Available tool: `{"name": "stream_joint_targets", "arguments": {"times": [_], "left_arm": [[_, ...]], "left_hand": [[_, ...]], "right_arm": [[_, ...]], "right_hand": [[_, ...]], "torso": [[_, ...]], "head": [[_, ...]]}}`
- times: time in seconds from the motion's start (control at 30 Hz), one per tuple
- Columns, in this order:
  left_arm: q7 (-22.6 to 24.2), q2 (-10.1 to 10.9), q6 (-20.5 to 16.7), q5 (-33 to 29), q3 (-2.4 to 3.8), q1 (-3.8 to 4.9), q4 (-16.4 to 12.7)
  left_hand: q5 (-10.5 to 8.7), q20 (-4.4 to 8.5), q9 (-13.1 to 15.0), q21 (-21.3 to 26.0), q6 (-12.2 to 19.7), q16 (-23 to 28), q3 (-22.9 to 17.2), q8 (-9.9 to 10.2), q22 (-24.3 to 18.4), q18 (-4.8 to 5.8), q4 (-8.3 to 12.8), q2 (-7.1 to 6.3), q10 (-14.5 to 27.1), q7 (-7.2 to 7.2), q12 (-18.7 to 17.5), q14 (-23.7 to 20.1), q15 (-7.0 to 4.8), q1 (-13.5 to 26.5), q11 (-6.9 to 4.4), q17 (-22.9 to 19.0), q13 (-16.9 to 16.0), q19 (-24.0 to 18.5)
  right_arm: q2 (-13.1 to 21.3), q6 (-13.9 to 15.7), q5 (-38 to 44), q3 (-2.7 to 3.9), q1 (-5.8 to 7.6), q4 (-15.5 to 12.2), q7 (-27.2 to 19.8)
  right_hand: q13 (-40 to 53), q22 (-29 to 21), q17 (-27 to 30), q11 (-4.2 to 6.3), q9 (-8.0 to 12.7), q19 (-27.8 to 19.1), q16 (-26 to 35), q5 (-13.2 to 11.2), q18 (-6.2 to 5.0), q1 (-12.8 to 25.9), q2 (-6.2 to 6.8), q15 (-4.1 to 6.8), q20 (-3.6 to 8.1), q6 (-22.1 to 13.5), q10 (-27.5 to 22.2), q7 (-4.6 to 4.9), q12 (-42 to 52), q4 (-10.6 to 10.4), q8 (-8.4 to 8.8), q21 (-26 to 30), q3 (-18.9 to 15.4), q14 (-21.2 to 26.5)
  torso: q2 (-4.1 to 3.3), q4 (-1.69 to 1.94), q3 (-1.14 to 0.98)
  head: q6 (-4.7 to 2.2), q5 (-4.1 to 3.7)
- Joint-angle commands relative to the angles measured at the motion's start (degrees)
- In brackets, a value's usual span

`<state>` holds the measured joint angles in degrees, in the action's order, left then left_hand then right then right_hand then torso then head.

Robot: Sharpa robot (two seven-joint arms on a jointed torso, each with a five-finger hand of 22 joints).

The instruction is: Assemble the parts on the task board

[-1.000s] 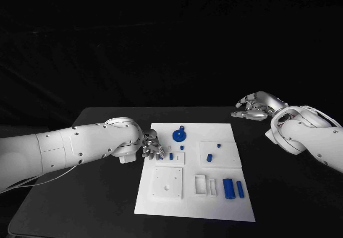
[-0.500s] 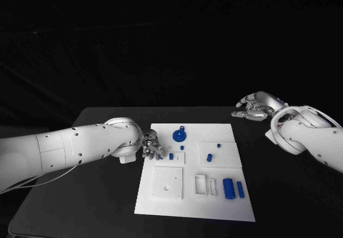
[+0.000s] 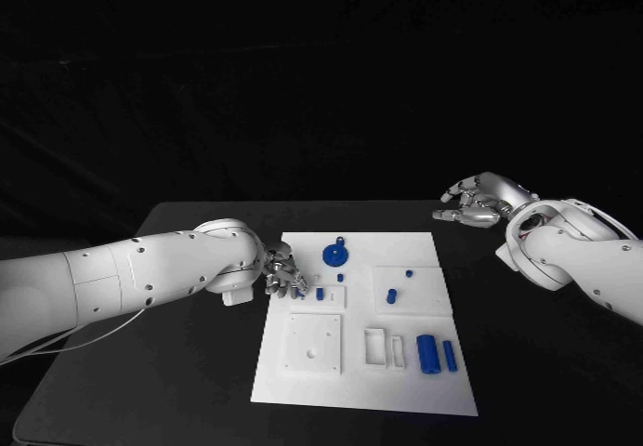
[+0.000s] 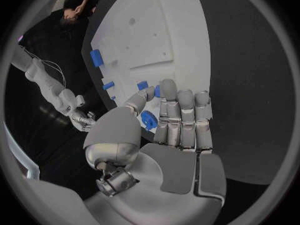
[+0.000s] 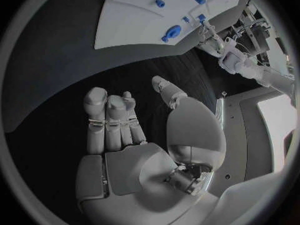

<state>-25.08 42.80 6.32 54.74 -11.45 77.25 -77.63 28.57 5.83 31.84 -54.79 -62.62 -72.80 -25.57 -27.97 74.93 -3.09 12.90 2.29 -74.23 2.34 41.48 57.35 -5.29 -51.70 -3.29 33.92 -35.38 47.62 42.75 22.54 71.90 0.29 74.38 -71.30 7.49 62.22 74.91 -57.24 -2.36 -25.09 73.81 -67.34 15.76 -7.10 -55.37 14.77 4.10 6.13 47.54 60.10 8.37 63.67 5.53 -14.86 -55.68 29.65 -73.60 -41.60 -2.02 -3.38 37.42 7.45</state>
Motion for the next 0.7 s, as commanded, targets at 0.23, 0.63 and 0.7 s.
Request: {"name": "stream_joint_targets", "arguments": {"times": [0.23, 0.63, 0.7], "left_arm": [[-0.40, -0.27, 3.92, -1.39, 0.55, -0.06, 0.45], [-1.12, -0.93, 7.96, -3.01, 1.17, 0.29, 2.41], [-1.09, -1.10, 8.35, -3.04, 1.22, 0.30, 2.68]], "left_hand": [[0.16, 5.02, 0.08, -0.19, 0.04, -0.22, -3.49, -0.19, 1.12, 0.86, 3.19, 0.57, 0.02, 0.00, -0.06, 0.07, -0.18, -1.31, -0.30, 0.07, -0.08, -0.10], [0.19, 5.02, 0.09, -0.20, 0.08, -0.23, -3.53, -0.19, 1.14, 0.86, 3.29, 0.60, 0.06, 0.01, -0.06, 0.04, -0.17, -1.43, -0.30, 0.09, -0.10, -0.15], [0.18, 5.02, 0.09, -0.21, 0.09, -0.24, -3.53, -0.19, 1.14, 0.86, 3.30, 0.61, 0.06, 0.01, -0.06, 0.04, -0.17, -1.44, -0.29, 0.09, -0.11, -0.16]], "right_arm": [[0.04, -0.61, 0.15, 0.02, -0.04, -0.05, -0.50], [0.03, -0.62, 0.15, 0.02, -0.04, -0.03, -0.49], [0.04, -0.62, 0.14, 0.02, -0.04, -0.02, -0.49]], "right_hand": [[-0.10, 0.39, -0.07, 0.14, 0.05, -0.04, 0.24, 0.38, -7.90, -0.08, -0.25, 0.06, 0.43, 0.11, -0.11, 0.42, 0.25, -0.33, -0.24, 0.24, 0.07, -0.52], [-0.12, 0.40, -0.08, 0.14, 0.05, -0.03, 0.24, 0.39, -7.90, -0.08, -0.25, 0.07, 0.43, 0.11, -0.11, 0.42, 0.27, -0.35, -0.24, 0.25, 0.06, -0.53], [-0.12, 0.40, -0.08, 0.14, 0.05, -0.03, 0.24, 0.39, -7.90, -0.09, -0.25, 0.07, 0.43, 0.11, -0.11, 0.42, 0.27, -0.35, -0.24, 0.26, 0.05, -0.53]], "torso": [[-0.05, 0.02, -0.04], [0.03, 0.01, -0.04], [0.03, 0.01, -0.03]], "head": [[0.20, -0.13], [0.28, -0.07], [0.28, -0.09]]}}
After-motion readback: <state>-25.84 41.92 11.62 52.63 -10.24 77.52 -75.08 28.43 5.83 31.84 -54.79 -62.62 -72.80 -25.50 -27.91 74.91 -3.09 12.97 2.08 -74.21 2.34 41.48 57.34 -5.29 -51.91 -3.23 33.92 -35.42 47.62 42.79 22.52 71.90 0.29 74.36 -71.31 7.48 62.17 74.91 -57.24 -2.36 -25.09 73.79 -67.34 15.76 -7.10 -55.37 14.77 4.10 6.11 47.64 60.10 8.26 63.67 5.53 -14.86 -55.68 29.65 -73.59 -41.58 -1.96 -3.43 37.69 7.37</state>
